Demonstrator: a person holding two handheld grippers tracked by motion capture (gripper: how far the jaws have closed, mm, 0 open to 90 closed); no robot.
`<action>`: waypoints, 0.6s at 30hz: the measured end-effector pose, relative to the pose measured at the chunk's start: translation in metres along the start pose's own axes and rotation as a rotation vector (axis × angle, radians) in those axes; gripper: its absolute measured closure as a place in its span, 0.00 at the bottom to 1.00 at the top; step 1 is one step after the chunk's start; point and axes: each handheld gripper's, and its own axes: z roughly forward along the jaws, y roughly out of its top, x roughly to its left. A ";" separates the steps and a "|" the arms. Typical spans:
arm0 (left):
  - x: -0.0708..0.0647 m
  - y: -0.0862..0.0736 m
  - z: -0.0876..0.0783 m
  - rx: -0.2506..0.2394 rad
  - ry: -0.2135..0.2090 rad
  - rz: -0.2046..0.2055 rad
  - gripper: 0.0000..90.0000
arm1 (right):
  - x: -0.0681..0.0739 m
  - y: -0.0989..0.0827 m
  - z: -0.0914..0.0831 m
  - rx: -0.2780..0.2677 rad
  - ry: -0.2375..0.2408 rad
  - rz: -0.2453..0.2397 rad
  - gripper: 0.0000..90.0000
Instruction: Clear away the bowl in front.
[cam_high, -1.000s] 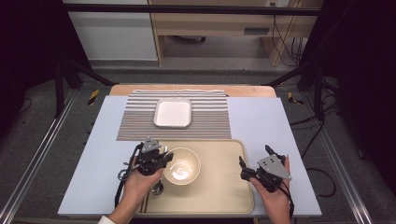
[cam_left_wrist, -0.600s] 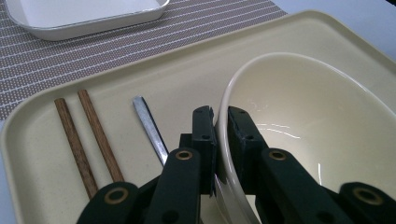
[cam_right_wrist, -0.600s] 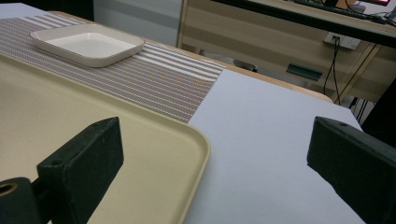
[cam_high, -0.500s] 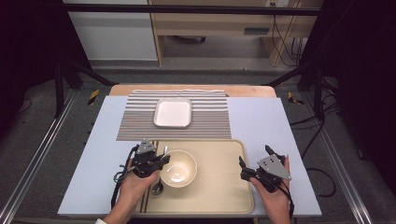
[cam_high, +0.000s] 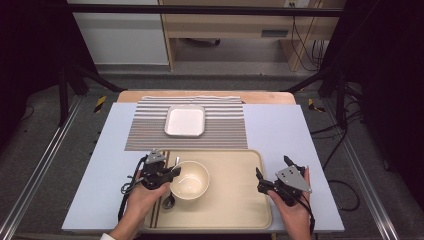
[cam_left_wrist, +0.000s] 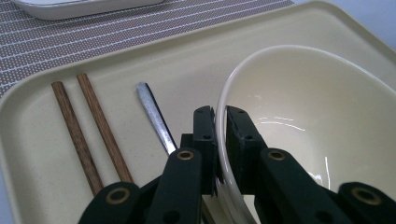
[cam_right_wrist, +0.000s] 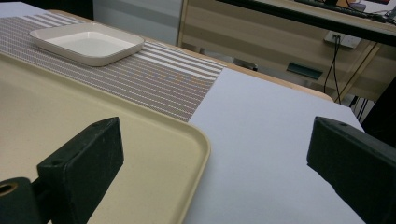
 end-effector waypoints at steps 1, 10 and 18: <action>0.000 0.000 0.000 0.002 0.000 0.003 0.92 | 0.000 0.000 0.000 0.000 0.000 0.000 0.04; -0.002 0.002 -0.002 -0.013 0.028 0.054 0.86 | 0.000 0.000 0.000 0.001 0.001 -0.004 0.04; -0.006 0.014 -0.013 -0.082 0.068 0.115 0.57 | 0.001 0.000 0.000 0.002 0.000 -0.006 0.04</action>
